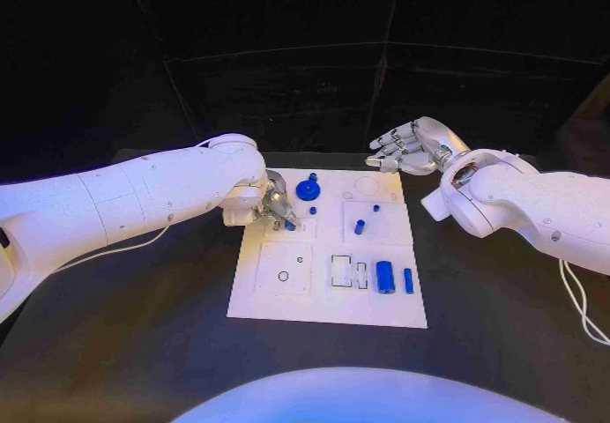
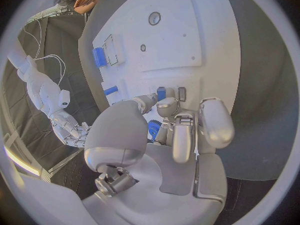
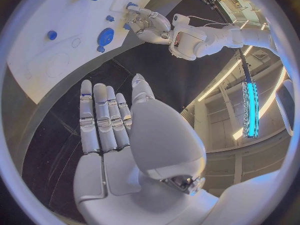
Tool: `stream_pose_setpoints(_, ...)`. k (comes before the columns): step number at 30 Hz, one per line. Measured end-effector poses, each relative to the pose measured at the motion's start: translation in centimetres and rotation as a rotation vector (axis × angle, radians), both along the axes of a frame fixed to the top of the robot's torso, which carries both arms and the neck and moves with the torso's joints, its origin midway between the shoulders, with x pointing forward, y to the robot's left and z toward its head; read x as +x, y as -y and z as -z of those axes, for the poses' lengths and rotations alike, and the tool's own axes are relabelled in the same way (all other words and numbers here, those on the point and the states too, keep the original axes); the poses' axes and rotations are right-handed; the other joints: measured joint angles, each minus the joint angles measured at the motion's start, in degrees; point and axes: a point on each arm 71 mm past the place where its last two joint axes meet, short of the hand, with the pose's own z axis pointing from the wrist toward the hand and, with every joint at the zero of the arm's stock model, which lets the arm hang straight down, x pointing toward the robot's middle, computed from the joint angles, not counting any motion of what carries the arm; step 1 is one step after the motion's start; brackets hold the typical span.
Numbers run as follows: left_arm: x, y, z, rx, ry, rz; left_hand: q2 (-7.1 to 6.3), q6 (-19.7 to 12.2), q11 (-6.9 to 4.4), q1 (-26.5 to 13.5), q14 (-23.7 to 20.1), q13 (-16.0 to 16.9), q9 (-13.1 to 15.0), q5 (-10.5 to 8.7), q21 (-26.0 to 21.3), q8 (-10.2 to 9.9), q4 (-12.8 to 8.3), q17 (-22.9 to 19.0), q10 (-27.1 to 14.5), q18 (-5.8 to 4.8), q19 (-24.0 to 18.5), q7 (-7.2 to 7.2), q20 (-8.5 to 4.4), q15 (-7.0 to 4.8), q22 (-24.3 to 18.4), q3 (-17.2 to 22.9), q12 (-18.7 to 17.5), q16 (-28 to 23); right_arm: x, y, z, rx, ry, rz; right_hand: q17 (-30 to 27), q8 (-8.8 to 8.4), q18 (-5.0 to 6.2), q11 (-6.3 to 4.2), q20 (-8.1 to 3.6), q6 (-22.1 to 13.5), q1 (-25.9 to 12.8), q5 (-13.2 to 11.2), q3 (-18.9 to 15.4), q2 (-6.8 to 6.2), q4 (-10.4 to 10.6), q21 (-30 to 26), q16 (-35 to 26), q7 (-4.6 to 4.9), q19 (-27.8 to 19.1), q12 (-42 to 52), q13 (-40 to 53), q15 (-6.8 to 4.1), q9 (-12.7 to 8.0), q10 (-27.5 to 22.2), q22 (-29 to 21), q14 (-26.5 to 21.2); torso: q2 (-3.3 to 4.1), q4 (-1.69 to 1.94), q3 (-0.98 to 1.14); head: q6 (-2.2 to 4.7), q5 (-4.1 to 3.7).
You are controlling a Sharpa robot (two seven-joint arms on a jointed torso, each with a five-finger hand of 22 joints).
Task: Assemble the parts on the task board
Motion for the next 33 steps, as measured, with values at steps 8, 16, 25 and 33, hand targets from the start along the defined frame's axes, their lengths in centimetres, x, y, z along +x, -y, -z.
stream_pose_setpoints(8,0.13,0.14,0.1,0.007,-0.004,0.003,-1.02,0.9,-0.55,-3.2,0.0,0.1,0.1,-0.03,0.0,0.7,-3.2,0.0,0.5,0.0,0.0,-0.93,0.0,0.0,0.3,2.5,0.3,0.0,-0.03,-0.08,-0.05,0.016,0.0,-0.004,-1.5,0.66,0.0,0.0,0.02,-0.5,-0.4,0.0,-0.2,0.39,-1.0,-3.2,-8.9,-0.08,1.2,0.1,-3.9,-0.11,-0.1,0.0,-1.1,1.8,0.01,-0.01,0.01,-0.23,0.01)
stream_pose_setpoints(16,0.25,0.21,0.13,0.014,-0.008,0.004,-0.96,1.9,-0.69,-5.8,-0.2,0.4,0.2,-0.04,0.0,1.2,-4.7,0.0,0.7,0.0,0.1,-1.57,-0.11,-0.21,0.8,2.6,0.7,0.0,-0.06,-0.14,-0.07,0.023,0.0,-0.007,-3.3,1.39,-0.01,0.0,-0.06,-0.8,-0.6,0.0,-0.2,0.63,-1.8,-4.8,-14.0,-0.13,2.2,1.0,-6.0,-0.12,-0.1,0.0,-1.1,3.2,0.01,-0.03,0.01,-0.36,-0.04)
stream_pose_setpoints(25,0.33,0.28,0.3,0.021,-0.015,0.006,-0.79,3.0,-1.05,-8.0,-0.2,0.4,0.4,-0.23,0.0,1.9,-2.0,0.0,1.0,-0.01,0.2,-1.94,-0.2,-0.21,1.1,-2.0,1.0,0.0,-0.07,-0.22,-0.07,0.027,-0.002,-0.009,-6.6,2.07,-0.01,0.0,0.12,-1.1,-1.1,0.0,-0.3,1.14,-2.6,-6.4,-19.3,-0.32,2.7,2.1,-7.1,-0.12,-0.1,0.0,-1.1,4.4,0.02,-0.03,0.0,-0.42,-0.1)
stream_pose_setpoints(33,0.37,0.36,0.42,0.024,-0.019,0.006,-1.07,3.1,-1.05,-9.4,-0.2,0.2,0.4,-0.23,0.0,2.5,-0.3,0.0,1.0,0.0,0.4,-2.02,-0.37,-0.62,1.3,-6.0,1.0,0.0,-0.06,-0.28,-0.05,0.027,-0.005,-0.01,-10.3,2.48,-0.01,0.51,0.33,-1.5,-1.5,0.0,-0.6,1.52,-3.2,-7.8,-23.4,-0.31,2.9,2.7,-7.1,0.21,-0.1,-0.5,-1.1,4.9,0.01,-0.03,-0.01,-0.48,-0.09)
